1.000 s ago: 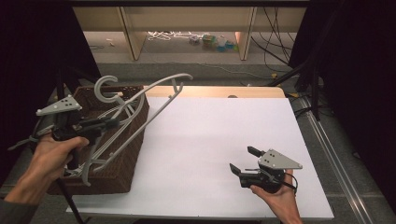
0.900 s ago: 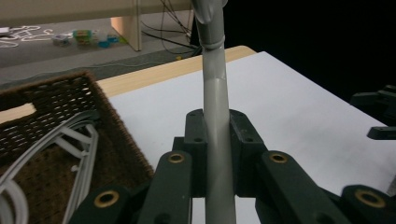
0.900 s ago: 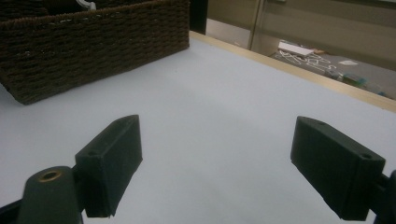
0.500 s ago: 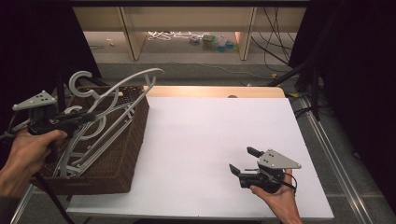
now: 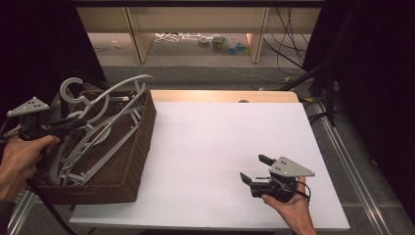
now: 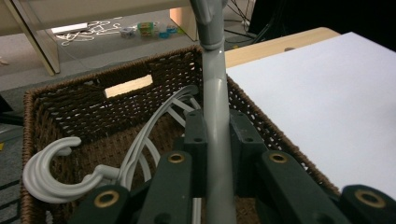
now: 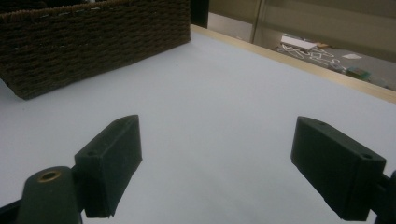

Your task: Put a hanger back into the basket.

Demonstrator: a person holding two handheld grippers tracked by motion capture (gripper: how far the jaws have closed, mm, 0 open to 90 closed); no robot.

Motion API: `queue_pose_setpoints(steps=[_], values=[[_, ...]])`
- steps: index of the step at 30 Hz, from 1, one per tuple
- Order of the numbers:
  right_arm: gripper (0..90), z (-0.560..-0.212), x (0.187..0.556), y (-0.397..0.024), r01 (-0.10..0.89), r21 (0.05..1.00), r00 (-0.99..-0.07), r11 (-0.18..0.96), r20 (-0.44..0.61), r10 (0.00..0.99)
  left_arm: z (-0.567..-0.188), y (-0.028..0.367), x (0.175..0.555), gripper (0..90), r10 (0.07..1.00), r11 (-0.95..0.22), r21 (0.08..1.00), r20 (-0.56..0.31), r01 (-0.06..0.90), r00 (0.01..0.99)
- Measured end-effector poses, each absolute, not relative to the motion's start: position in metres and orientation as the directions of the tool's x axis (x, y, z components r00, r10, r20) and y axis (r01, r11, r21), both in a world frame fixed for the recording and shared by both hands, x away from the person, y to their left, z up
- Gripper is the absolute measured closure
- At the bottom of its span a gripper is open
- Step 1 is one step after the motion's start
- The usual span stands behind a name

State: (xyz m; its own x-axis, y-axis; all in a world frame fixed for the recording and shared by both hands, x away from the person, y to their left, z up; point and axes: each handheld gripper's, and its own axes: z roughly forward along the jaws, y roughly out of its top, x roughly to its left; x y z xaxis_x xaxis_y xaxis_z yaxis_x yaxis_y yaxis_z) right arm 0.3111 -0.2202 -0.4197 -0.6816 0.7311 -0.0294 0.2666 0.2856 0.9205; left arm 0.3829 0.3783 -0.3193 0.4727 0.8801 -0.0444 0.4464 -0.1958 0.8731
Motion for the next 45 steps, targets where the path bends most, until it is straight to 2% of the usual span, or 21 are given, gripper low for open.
queue_pose_setpoints(steps=[9, 20, 33, 45], values=[[17.2, -0.419, 0.311, -0.222, 0.271, 0.918, -0.677, 0.290, -0.032, 0.735, -0.333, 0.385, 0.390, 79.4, 0.875, -0.231, 0.868, -0.012, 0.439, 0.484], [17.1, -0.420, 0.312, -0.221, 0.263, 0.922, -0.679, 0.283, -0.031, 0.733, -0.352, 0.401, 0.387, 79.4, 0.880, -0.223, 0.861, -0.024, 0.458, 0.475], [17.0, -0.422, 0.313, -0.222, 0.274, 0.918, -0.679, 0.287, -0.027, 0.734, -0.375, 0.413, 0.389, 79.3, 0.885, -0.213, 0.816, -0.073, 0.538, 0.460], [17.0, -0.422, 0.313, -0.222, 0.272, 0.919, -0.678, 0.285, -0.027, 0.735, -0.390, 0.402, 0.401, 78.6, 0.877, -0.282, 0.715, -0.077, 0.639, 0.474]])
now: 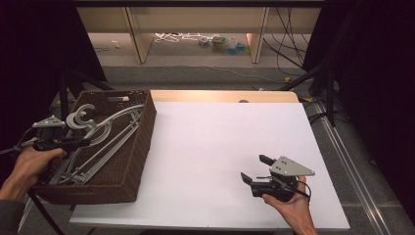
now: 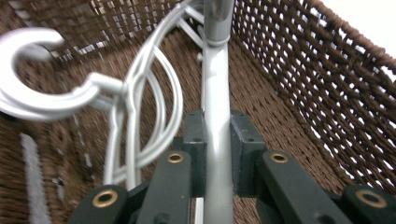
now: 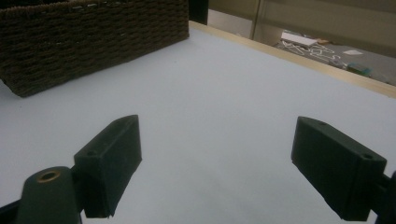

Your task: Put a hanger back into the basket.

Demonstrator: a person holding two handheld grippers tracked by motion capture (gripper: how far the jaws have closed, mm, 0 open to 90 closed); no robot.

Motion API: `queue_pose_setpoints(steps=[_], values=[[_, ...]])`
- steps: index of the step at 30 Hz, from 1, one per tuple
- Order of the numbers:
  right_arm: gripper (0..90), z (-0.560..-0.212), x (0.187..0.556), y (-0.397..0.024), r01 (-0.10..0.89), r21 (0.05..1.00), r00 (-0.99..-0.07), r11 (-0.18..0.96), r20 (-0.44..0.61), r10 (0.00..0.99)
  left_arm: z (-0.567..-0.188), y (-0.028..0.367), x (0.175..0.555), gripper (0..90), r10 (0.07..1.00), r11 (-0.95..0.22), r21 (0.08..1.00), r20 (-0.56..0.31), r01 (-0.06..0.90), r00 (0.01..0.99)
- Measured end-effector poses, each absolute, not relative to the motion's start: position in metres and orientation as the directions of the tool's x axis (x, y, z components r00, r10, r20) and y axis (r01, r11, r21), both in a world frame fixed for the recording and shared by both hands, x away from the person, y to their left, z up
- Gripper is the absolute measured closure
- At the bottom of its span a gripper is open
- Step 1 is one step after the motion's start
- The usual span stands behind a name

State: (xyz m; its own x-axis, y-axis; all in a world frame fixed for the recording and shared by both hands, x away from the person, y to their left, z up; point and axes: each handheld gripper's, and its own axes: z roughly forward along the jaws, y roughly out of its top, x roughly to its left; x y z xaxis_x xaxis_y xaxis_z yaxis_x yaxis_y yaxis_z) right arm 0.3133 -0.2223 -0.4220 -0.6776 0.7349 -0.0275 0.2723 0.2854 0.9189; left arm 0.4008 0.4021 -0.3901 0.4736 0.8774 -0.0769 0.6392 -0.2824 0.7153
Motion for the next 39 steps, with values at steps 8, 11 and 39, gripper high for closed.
queue_pose_setpoints(steps=[8, 11, 39], values=[[17.0, -0.422, 0.313, -0.222, 0.279, 0.915, -0.679, 0.291, -0.026, 0.734, -0.395, 0.407, 0.407, 74.5, 0.926, -0.236, 0.666, -0.067, 0.708, 0.373], [17.0, -0.423, 0.314, -0.222, 0.271, 0.921, -0.679, 0.281, -0.023, 0.733, -0.399, 0.405, 0.411, 70.5, 0.941, -0.211, 0.662, -0.062, 0.719, 0.334], [16.9, -0.424, 0.315, -0.224, 0.292, 0.910, -0.676, 0.295, -0.021, 0.736, -0.387, 0.396, 0.398, 40.1, 0.985, -0.108, 0.705, -0.019, 0.701, 0.171]])
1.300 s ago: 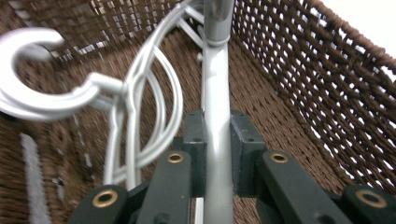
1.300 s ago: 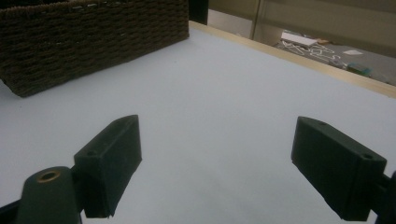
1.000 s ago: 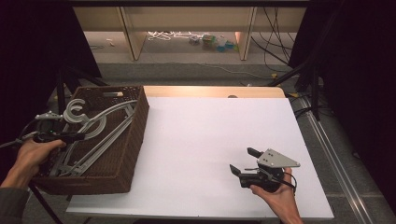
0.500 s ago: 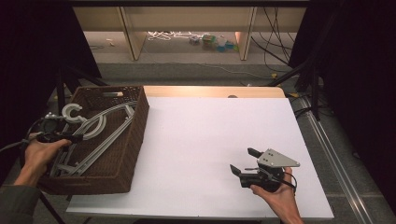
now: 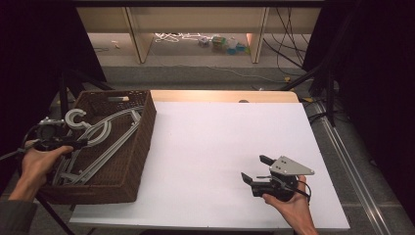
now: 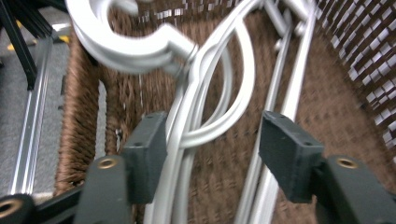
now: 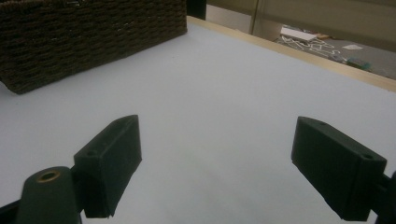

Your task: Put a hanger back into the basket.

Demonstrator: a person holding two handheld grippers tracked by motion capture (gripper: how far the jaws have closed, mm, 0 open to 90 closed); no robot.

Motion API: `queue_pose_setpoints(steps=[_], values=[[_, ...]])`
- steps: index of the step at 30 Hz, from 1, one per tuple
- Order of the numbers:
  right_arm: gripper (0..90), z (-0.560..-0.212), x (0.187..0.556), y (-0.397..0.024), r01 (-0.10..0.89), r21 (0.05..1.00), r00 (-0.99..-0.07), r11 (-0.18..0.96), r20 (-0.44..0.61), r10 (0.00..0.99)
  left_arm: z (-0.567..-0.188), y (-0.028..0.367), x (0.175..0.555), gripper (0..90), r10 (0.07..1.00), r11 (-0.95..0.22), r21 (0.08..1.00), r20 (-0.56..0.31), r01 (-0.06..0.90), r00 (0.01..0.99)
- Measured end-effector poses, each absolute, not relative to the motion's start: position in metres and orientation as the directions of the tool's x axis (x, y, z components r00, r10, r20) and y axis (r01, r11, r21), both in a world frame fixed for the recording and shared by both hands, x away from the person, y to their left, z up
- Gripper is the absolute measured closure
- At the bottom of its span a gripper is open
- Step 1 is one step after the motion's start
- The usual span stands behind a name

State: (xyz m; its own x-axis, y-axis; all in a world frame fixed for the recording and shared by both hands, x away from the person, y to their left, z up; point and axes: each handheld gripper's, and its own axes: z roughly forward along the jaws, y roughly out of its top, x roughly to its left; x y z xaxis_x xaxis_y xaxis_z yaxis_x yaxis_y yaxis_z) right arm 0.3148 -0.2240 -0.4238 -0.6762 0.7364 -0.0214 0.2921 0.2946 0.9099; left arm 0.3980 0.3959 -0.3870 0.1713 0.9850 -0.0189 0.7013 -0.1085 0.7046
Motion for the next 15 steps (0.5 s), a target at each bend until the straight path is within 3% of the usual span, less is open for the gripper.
queue_pose_setpoints(steps=[5, 15], values=[[16.9, -0.423, 0.314, -0.223, 0.285, 0.914, -0.675, 0.290, -0.024, 0.737, -0.369, 0.379, 0.383, 34.3, 0.981, -0.026, 0.795, -0.095, 0.606, 0.167], [16.9, -0.423, 0.314, -0.223, 0.281, 0.915, -0.674, 0.290, -0.027, 0.738, -0.349, 0.326, 0.359, 27.2, 0.942, 0.002, 0.883, -0.159, 0.468, 0.297]])
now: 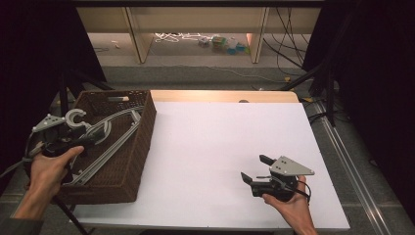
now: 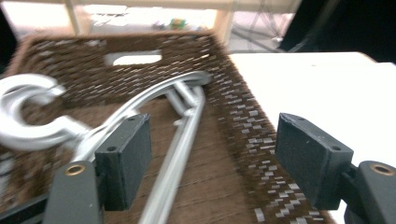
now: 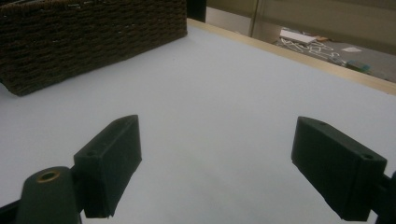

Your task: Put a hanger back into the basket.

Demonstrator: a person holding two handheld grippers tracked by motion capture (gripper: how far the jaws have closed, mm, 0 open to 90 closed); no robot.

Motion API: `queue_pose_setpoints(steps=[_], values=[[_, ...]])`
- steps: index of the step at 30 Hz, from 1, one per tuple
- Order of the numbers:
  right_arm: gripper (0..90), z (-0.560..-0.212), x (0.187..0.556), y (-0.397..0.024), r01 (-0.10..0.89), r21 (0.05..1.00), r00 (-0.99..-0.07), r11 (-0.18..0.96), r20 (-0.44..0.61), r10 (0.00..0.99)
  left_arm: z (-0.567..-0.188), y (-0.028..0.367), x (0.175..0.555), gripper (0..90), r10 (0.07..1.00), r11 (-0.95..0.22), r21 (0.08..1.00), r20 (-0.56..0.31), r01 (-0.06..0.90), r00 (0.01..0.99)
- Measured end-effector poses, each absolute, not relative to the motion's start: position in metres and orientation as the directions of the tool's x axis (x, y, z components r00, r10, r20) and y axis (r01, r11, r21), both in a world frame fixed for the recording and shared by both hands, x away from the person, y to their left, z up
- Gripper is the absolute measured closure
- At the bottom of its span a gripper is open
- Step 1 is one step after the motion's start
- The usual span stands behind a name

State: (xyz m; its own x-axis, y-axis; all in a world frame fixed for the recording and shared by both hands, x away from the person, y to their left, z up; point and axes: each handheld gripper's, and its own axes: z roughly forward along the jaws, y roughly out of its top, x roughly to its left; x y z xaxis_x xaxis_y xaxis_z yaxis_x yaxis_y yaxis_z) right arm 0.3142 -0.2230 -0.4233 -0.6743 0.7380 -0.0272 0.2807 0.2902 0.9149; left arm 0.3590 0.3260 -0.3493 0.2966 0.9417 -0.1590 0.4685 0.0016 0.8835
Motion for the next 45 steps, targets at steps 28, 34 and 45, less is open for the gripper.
queue_pose_setpoints(steps=[28, 34, 45], values=[[16.8, -0.426, 0.314, -0.225, 0.288, 0.922, -0.678, 0.258, 0.006, 0.735, -0.357, 0.225, 0.328, 18.3, 0.816, -0.022, 0.947, -0.169, 0.322, 0.553], [16.7, -0.426, 0.310, -0.227, 0.271, 0.929, -0.670, 0.251, -0.005, 0.743, -0.368, 0.205, 0.324, 18.2, 0.790, -0.036, 0.953, -0.157, 0.300, 0.593], [16.6, -0.424, 0.308, -0.225, 0.267, 0.931, -0.668, 0.247, -0.006, 0.744, -0.401, 0.191, 0.311, 16.9, 0.774, -0.067, 0.956, -0.130, 0.284, 0.620]])
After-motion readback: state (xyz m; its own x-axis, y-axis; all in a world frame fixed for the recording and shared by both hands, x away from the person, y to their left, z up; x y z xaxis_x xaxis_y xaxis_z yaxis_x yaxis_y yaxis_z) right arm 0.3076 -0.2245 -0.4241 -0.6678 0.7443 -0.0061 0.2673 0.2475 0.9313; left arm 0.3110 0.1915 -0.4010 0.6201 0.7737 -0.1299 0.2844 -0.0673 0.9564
